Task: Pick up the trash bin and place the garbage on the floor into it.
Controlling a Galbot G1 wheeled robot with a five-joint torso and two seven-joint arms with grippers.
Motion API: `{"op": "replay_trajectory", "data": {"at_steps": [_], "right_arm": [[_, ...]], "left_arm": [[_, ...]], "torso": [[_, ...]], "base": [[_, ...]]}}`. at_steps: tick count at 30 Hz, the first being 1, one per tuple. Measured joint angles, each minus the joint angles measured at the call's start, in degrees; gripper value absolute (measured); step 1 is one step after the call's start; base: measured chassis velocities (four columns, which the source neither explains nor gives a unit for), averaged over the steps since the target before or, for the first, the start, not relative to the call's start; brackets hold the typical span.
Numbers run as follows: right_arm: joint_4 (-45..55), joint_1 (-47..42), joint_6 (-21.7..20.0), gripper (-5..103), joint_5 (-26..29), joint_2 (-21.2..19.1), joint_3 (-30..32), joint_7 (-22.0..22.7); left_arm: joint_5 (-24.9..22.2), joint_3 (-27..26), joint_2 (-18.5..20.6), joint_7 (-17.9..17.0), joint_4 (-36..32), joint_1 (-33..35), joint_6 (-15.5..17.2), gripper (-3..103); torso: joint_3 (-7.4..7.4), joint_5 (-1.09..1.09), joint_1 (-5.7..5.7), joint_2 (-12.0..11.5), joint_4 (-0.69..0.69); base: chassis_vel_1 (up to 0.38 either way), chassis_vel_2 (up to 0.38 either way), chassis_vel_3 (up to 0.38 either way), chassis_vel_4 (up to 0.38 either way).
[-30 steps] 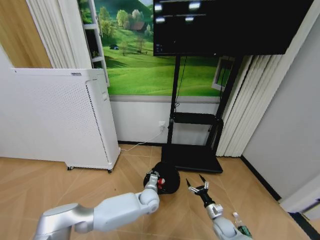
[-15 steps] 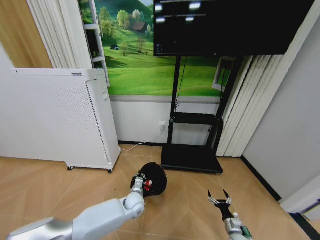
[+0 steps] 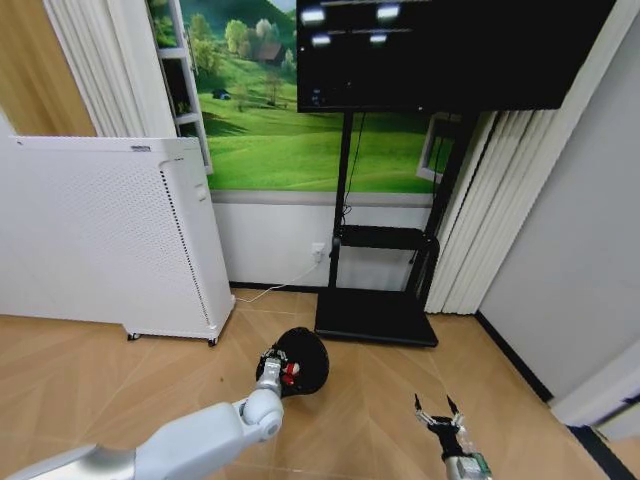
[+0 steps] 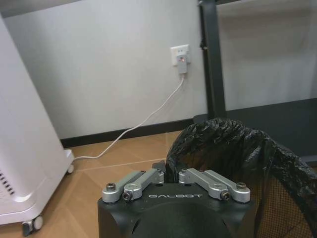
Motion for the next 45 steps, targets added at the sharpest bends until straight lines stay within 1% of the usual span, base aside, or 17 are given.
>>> {"op": "replay_trajectory", "data": {"at_steps": [1,2,4,5,7,11,13,16,21,24,26,32,35,37,39,43,45], "right_arm": [[-0.58,0.60,0.00,100,-0.43,-0.78,-0.40,0.16],[-1.05,0.99,0.00,100,-0.70,-1.41,-0.75,0.55],[-1.33,0.98,-0.74,100,-1.46,-2.24,-1.63,1.49],[-1.33,0.98,-0.74,100,-1.46,-2.24,-1.63,1.49],[-1.94,0.57,-2.86,100,-4.10,-3.08,-2.32,4.01],[-4.18,0.79,-4.73,100,-6.21,-3.53,-3.47,5.70],[-5.74,1.22,-5.10,100,-6.40,-4.18,-4.06,4.38],[-6.50,1.43,-5.48,100,-5.03,-5.15,-4.79,0.03],[-7.55,1.93,-6.53,100,-4.85,-5.28,-5.00,-2.24],[-7.90,1.92,-6.95,100,-5.00,-5.14,-5.00,-2.60],[-9.02,1.90,-7.76,100,-4.92,-4.56,-4.82,-2.84],[-10.48,2.12,-8.11,100,-3.93,-4.23,-4.18,-2.77],[-11.50,2.85,-7.14,100,0.76,-4.04,-3.60,-3.55],[-11.48,2.83,-6.65,100,1.90,-3.94,-3.44,-4.04],[-11.32,2.35,-6.22,100,2.25,-3.50,-3.23,-4.64],[-11.99,1.64,-5.35,100,2.15,-2.03,-3.07,-5.57],[-12.49,1.28,-4.79,100,0.29,-1.23,-2.86,-5.75]], "left_arm": [[0.04,-0.01,-0.08,0.03,0.06,-0.01,0.00,8],[0.06,-0.01,-0.20,0.24,0.12,0.00,0.00,8],[0.24,-0.11,-0.35,0.45,0.21,0.17,-0.10,8],[0.24,-0.11,-0.35,0.45,0.21,0.17,-0.10,8],[0.61,-0.63,-0.47,0.66,0.29,0.96,-0.18,8],[1.14,-0.89,-0.26,1.02,0.33,1.48,-0.28,8],[1.36,-1.26,0.17,1.17,0.25,1.83,-0.33,8],[1.85,-1.76,1.06,1.72,-0.04,2.42,-0.55,8],[2.73,-2.86,2.00,2.37,-0.74,4.09,-0.72,8],[3.14,-3.31,2.26,2.59,-0.88,4.69,-0.72,8],[5.04,-4.55,3.35,3.42,-1.07,6.39,-0.79,8],[6.38,-6.22,5.66,3.98,-1.29,8.30,-0.57,8],[8.75,-8.70,7.96,5.23,-0.61,10.75,-1.13,8],[9.36,-9.71,8.57,5.57,-0.59,12.01,-1.28,8],[10.23,-10.95,9.01,6.06,-0.58,13.90,-1.43,8],[11.79,-12.59,8.89,6.57,-0.34,16.45,-1.79,8],[12.13,-12.83,8.83,6.74,-0.33,17.08,-1.90,8]], "torso": [[0.00,-0.08,0.00,0.00,0.01],[0.00,-0.08,0.01,0.00,0.02],[0.00,-0.01,0.01,0.00,0.00],[0.00,-0.01,0.01,0.00,0.00],[0.00,-0.07,0.01,0.00,0.02],[0.00,-0.02,0.00,0.00,0.03],[0.00,-0.05,0.01,0.00,0.05],[0.00,-0.04,0.01,0.00,0.05],[0.00,-0.04,0.01,0.00,0.03],[0.00,-0.05,0.01,0.00,0.02],[0.00,-0.04,0.01,-0.01,0.00],[0.01,-0.05,0.01,-0.01,0.03],[0.01,-0.05,0.01,-0.01,0.05],[0.00,-0.05,0.01,-0.01,0.04],[0.01,-0.06,0.01,-0.01,0.06],[0.00,-0.05,0.00,-0.01,0.02],[0.00,-0.06,0.00,-0.01,0.02]], "base": [[-0.198,-0.208,0.216,0.216],[-0.198,-0.208,0.156,0.211],[-0.166,-0.189,0.132,0.138],[-0.133,-0.170,0.107,0.066],[-0.030,-0.040,0.054,0.008],[0.021,0.014,-0.028,-0.011],[0.057,0.054,-0.055,-0.047],[0.025,0.017,-0.015,-0.014],[0.000,0.000,0.000,0.000],[0.000,0.000,0.000,0.000],[0.000,0.000,0.000,0.000],[0.000,0.000,0.000,0.000],[0.000,0.000,0.000,0.000],[0.000,0.000,0.000,0.000],[0.000,0.000,0.000,0.000],[0.000,0.000,0.000,0.000],[0.000,0.000,0.000,0.000]]}}
